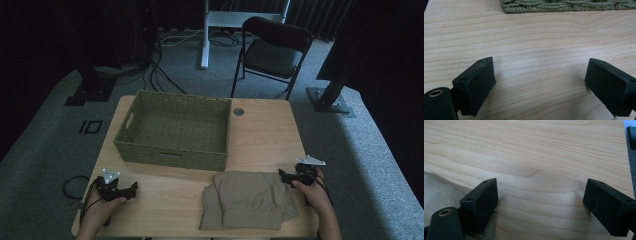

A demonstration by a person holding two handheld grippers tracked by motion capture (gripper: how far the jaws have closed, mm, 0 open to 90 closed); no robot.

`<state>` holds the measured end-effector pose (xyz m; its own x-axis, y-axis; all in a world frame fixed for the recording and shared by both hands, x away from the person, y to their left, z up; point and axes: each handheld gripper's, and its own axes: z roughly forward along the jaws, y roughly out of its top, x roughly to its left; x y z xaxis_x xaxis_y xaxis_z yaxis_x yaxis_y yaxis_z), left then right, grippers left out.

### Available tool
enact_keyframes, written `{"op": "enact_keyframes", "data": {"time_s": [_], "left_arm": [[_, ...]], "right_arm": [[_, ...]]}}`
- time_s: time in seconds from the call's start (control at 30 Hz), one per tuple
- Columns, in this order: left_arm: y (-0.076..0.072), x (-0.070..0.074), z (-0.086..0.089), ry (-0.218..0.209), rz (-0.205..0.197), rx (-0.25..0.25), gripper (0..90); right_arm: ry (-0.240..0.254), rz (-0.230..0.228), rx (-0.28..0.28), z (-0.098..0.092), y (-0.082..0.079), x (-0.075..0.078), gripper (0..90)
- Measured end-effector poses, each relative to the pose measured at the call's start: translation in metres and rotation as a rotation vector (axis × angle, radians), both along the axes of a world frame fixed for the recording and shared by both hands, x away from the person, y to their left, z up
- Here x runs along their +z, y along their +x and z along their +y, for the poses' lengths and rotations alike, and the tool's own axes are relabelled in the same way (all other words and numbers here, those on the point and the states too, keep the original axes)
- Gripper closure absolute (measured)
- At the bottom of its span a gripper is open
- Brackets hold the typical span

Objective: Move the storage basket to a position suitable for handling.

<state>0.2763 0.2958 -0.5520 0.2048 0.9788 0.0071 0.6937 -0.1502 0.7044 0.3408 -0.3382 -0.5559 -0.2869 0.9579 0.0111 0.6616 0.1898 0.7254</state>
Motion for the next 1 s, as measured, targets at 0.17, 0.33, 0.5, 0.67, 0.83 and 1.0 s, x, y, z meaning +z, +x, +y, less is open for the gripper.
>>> {"op": "enact_keyframes", "data": {"time_s": [0.17,0.33,0.5,0.67,0.83,1.0], "left_arm": [[-0.003,0.000,0.003,0.000,0.001,-0.054,10.1],[-0.003,0.000,0.005,0.000,0.000,-0.068,10.1],[-0.003,0.001,0.009,-0.007,-0.011,-0.077,14.6],[-0.001,0.002,0.013,-0.014,-0.003,-0.084,15.3],[0.005,0.010,0.019,-0.025,-0.023,-0.072,15.3],[0.013,0.020,0.023,-0.041,-0.053,-0.055,15.5]], "right_arm": [[-0.001,0.000,0.005,0.000,0.000,0.000,12.2],[-0.001,0.000,0.008,0.000,0.000,0.000,12.1],[-0.001,0.001,-0.011,0.000,0.000,0.000,12.2],[-0.001,0.000,-0.003,0.000,0.001,0.000,12.5],[0.020,-0.009,-0.006,0.002,0.004,0.002,12.9],[0.039,-0.036,0.026,0.014,0.008,0.014,12.9]]}}
